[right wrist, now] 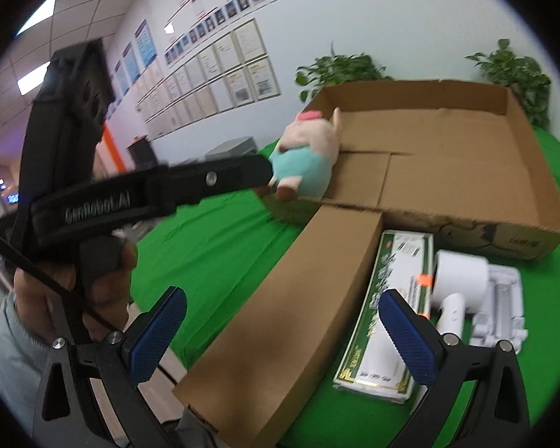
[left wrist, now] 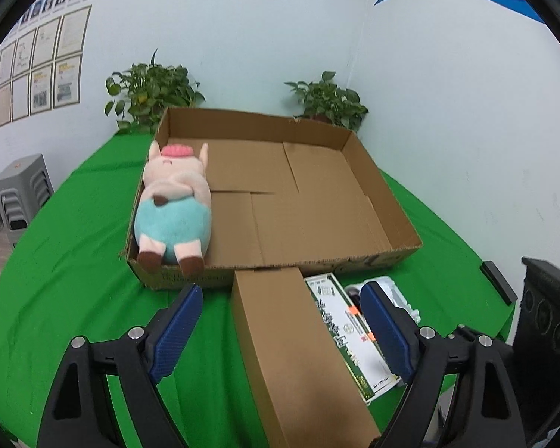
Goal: Organize objects
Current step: 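Move the left gripper to the long brown cardboard box and grasp it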
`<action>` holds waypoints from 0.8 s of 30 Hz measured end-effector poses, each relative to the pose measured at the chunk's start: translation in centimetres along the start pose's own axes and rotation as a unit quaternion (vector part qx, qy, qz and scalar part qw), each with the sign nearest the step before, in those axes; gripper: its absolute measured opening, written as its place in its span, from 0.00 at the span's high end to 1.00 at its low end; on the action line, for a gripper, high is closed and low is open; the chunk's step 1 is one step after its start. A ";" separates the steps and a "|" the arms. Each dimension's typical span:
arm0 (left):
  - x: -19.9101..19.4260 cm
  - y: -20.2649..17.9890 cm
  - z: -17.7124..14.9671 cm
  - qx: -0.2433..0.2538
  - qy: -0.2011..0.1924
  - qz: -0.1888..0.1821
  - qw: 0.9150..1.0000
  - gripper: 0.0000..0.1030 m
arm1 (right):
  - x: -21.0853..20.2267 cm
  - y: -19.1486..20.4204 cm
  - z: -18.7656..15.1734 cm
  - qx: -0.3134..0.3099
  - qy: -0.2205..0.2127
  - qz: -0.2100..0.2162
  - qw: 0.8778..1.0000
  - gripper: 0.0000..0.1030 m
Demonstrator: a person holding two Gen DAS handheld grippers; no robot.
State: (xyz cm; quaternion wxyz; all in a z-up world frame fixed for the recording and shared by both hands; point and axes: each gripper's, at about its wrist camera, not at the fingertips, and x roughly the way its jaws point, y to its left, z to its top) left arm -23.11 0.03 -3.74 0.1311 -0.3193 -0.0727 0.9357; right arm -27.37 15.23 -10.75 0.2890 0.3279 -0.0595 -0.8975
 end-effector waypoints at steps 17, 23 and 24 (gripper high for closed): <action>7.3 2.5 -7.4 -0.089 0.157 -0.129 0.975 0.18 | 1.0 4.0 -6.3 -0.094 0.055 0.023 0.994 0.00; 7.4 2.4 -7.6 -0.092 0.159 -0.119 0.976 0.19 | 1.0 3.9 -6.5 -0.090 0.051 0.027 0.994 0.00; 7.4 2.3 -7.6 -0.091 0.159 -0.117 0.976 0.19 | 1.0 3.9 -6.6 -0.090 0.050 0.027 0.994 0.00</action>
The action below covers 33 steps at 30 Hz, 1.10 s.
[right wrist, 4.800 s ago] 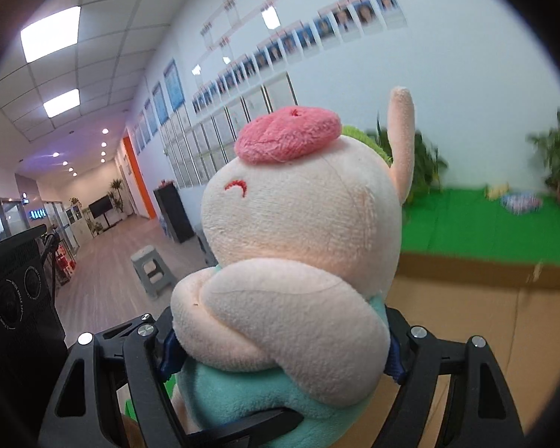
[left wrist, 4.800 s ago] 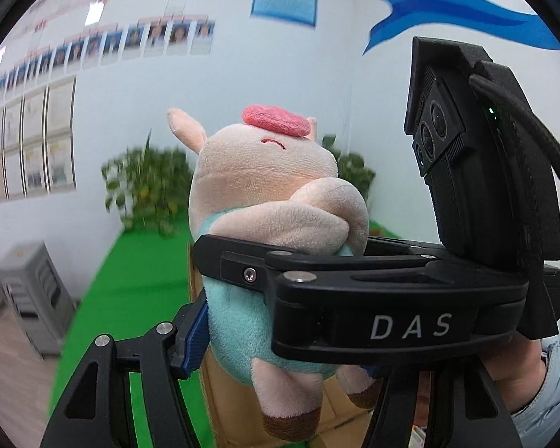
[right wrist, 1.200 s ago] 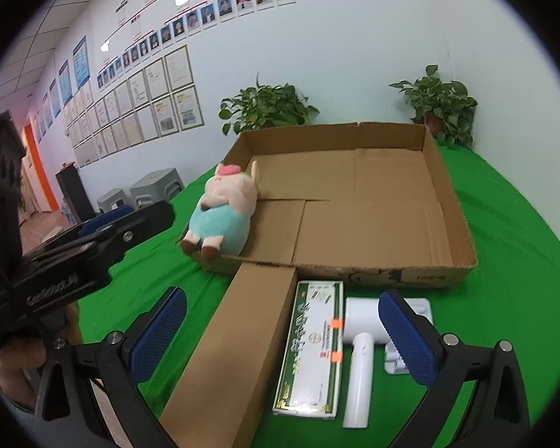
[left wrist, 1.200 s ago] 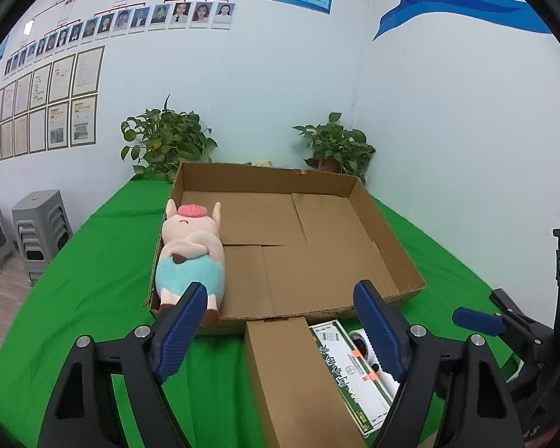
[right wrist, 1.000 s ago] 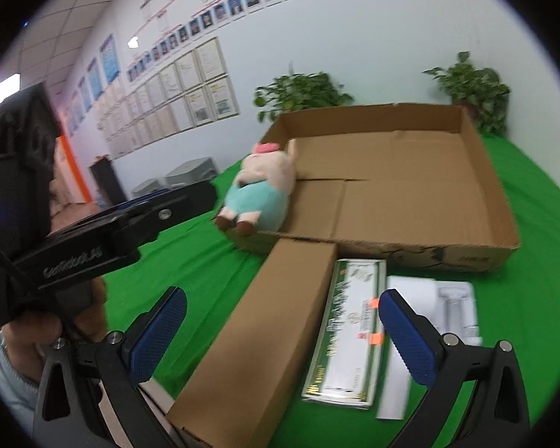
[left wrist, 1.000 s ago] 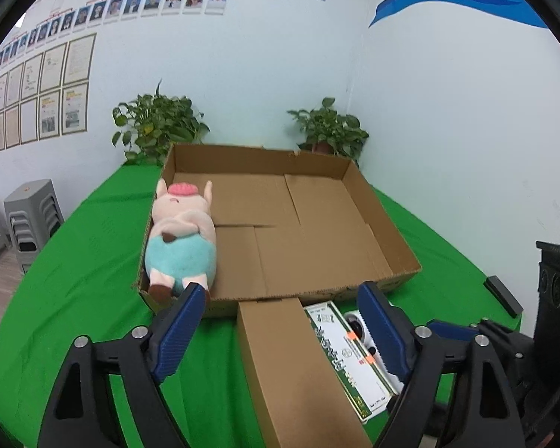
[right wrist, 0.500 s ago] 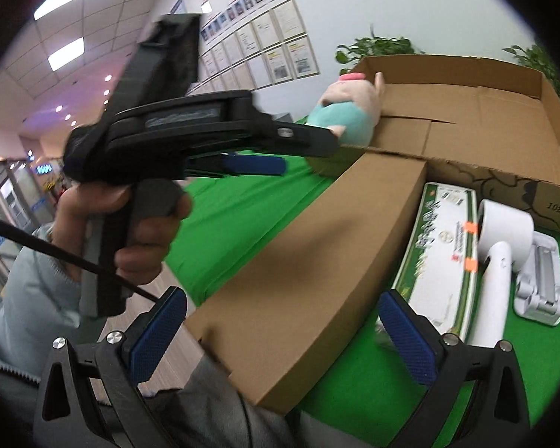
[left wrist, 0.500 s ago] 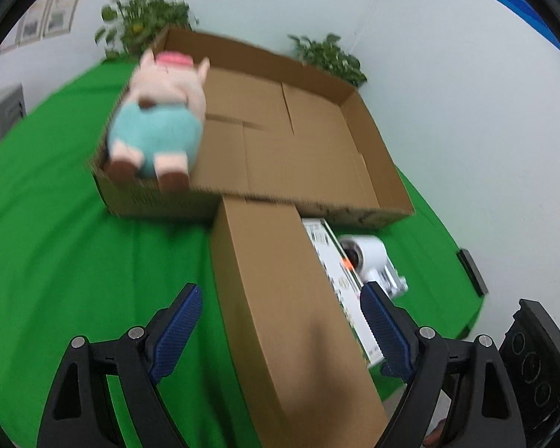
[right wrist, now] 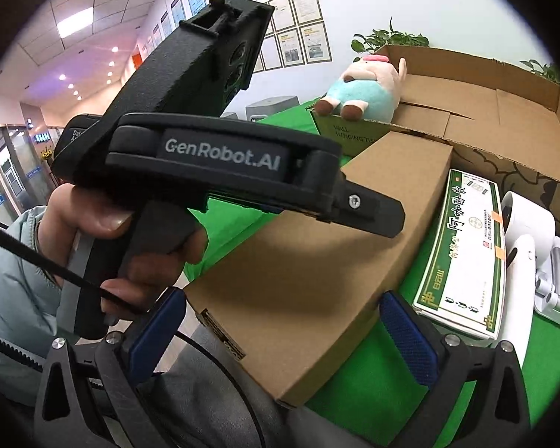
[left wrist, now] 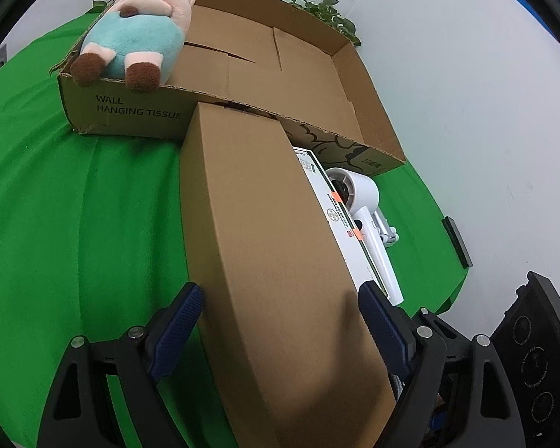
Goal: Organize objects
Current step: 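Lift the long brown box and carry it toward the tray box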
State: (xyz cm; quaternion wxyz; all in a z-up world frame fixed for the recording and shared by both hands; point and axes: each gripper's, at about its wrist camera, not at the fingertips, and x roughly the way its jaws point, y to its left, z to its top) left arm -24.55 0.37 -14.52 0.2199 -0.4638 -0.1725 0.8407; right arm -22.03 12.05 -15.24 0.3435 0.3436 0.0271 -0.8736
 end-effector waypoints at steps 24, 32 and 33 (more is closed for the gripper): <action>-5.9 -3.7 -1.2 0.033 -0.059 0.050 0.996 0.27 | -2.6 3.0 1.4 -0.062 -0.051 -0.039 0.996 0.00; -9.8 -7.9 2.4 0.079 -0.118 0.053 0.988 0.27 | -6.0 3.5 4.9 -0.100 -0.117 -0.069 0.986 0.00; -10.4 -8.5 3.2 0.089 -0.127 0.054 0.986 0.27 | -6.4 3.5 5.5 -0.104 -0.125 -0.073 0.984 0.00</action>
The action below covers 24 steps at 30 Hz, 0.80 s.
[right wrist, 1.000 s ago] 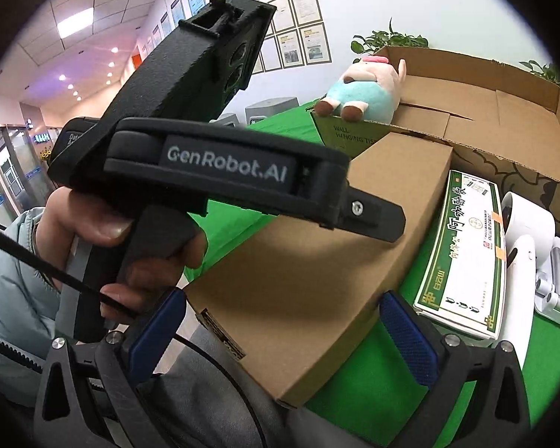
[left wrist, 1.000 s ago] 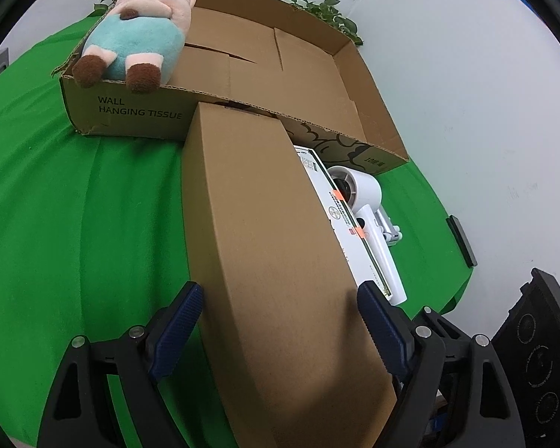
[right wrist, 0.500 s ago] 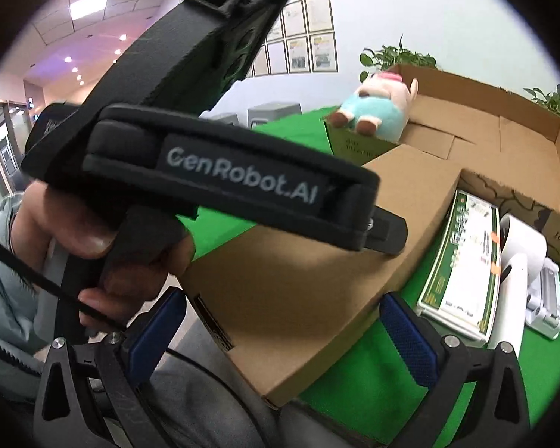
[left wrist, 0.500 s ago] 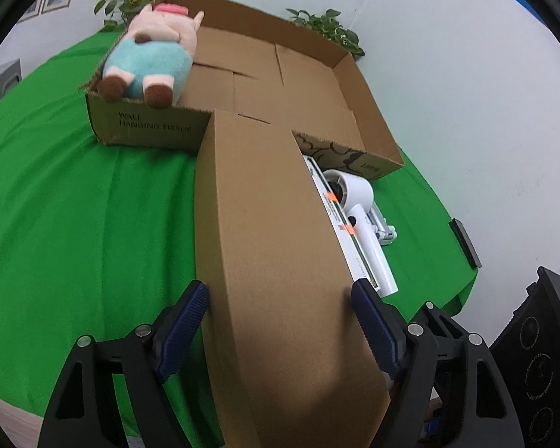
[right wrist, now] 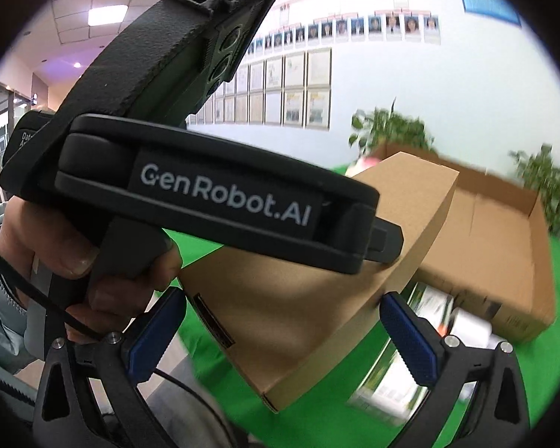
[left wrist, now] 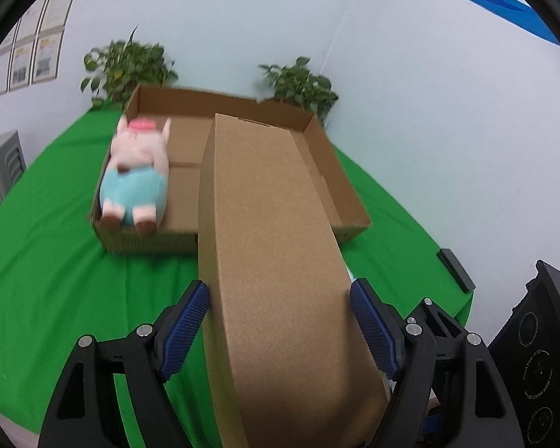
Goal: Organize objects
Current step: 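Lift the long brown box and carry it toward the tray box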
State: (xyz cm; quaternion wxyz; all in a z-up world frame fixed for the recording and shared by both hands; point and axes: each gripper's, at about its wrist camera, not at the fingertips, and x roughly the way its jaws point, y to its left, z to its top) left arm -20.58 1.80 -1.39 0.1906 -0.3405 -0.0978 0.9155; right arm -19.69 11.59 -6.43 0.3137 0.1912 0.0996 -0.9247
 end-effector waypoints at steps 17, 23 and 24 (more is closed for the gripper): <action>-2.2 -3.3 16.2 0.098 -0.094 -0.022 0.991 0.27 | -0.6 -6.6 10.5 -0.040 -0.093 -0.065 0.993 0.00; -0.6 -2.8 20.2 0.102 -0.096 -0.022 0.990 0.27 | 1.3 -8.9 11.9 -0.040 -0.095 -0.059 0.993 0.00; -0.3 -2.6 20.6 0.101 -0.094 -0.023 0.990 0.27 | 1.2 -9.1 11.9 -0.039 -0.094 -0.056 0.993 0.00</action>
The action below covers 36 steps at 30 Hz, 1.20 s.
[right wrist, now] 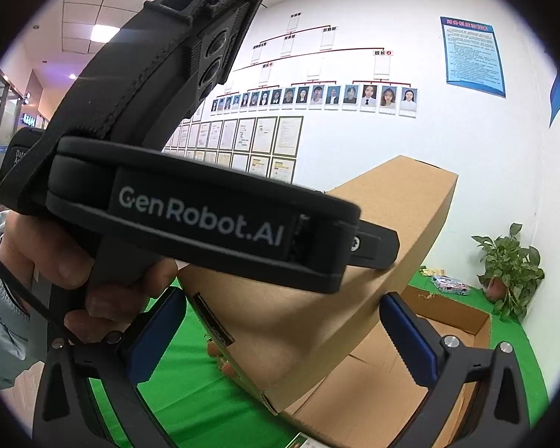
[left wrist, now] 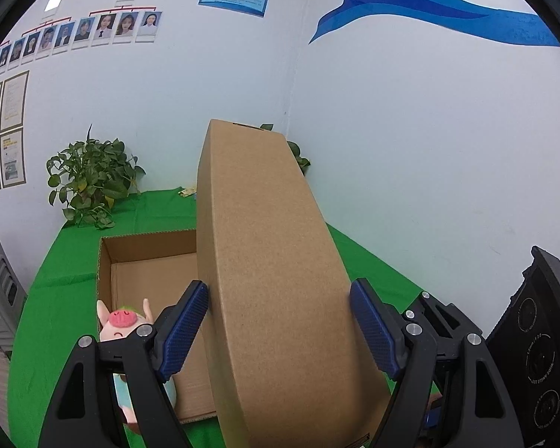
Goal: Organize objects
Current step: 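Lift the long brown box and carry it toward the tray box, then lower the brown box into the tray beside the pig and release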
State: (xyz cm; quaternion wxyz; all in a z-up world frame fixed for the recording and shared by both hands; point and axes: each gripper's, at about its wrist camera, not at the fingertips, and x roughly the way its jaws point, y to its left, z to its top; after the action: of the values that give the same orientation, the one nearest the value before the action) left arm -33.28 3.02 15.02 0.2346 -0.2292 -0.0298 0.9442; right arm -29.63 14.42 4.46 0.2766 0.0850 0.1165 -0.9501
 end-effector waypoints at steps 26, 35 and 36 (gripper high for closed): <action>20.0 17.3 -11.6 -0.135 0.153 0.033 0.978 0.27 | 14.6 -4.1 -9.3 0.106 0.148 0.149 0.972 0.00; 20.7 15.7 -12.7 -0.104 0.186 0.063 0.975 0.44 | 16.1 -4.9 -11.7 0.089 0.190 0.151 0.966 0.00; 20.8 15.6 -12.9 -0.102 0.190 0.065 0.974 0.45 | 16.1 -4.8 -11.9 0.087 0.195 0.151 0.965 0.00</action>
State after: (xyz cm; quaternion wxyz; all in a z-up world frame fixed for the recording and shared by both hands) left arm -50.52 -2.02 -7.79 0.1496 -0.4290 -0.0661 0.8884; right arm -44.47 13.41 -9.74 0.3802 0.3091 0.0711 -0.8688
